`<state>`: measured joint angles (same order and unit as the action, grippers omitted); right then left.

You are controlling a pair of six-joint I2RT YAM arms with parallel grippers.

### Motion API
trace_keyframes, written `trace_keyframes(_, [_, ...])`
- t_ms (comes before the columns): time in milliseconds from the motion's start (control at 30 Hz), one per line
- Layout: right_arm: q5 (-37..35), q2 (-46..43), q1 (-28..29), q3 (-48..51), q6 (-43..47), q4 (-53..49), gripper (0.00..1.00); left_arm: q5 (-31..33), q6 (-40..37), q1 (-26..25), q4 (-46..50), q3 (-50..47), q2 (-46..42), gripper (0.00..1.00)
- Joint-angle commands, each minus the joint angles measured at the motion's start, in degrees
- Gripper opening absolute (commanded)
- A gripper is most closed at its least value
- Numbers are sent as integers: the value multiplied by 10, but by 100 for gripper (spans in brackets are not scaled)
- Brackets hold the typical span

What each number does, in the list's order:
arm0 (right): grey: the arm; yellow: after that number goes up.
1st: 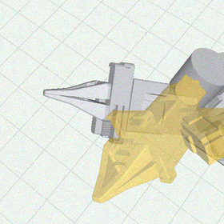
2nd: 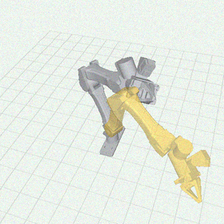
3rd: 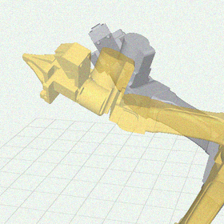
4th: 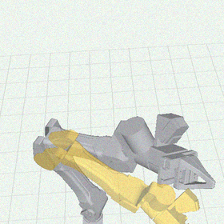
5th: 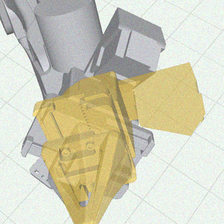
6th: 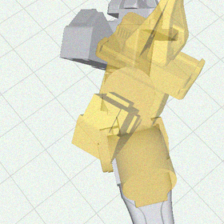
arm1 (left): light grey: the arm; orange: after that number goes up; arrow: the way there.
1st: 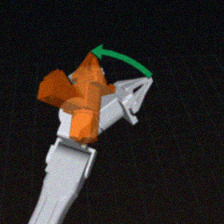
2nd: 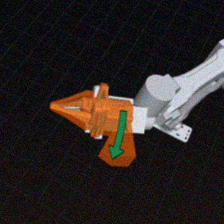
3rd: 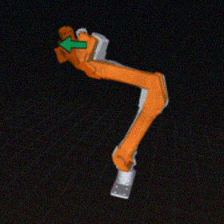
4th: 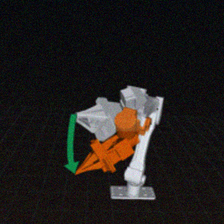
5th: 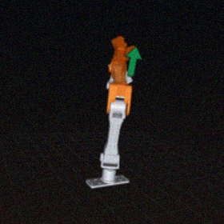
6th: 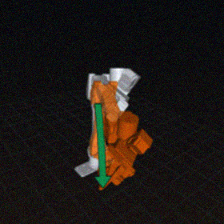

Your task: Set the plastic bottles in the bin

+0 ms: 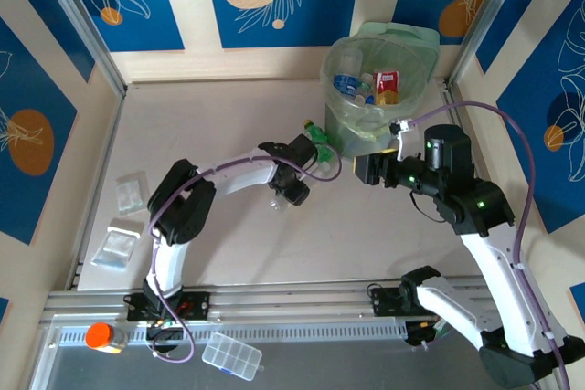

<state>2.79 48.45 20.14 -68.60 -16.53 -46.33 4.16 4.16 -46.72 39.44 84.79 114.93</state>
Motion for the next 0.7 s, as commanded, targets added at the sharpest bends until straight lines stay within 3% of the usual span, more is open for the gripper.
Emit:
trace_keyframes(0, [7, -19, -1, 4, -4, -1, 70, -2, 5, -6, 8, -28, -49, 50])
trace_keyframes(200, [38, -22, -5, 18, -29, 17, 70, -24, 39, -7, -5, -93, -149, 50])
trace_keyframes(367, [44, -19, 0, 33, -62, 41, 70, -85, 90, -4, -37, -147, -256, 50])
trace_keyframes(667, [193, 2, 1, 69, -141, 171, 76, -208, 217, 5, -189, -242, -426, 50])
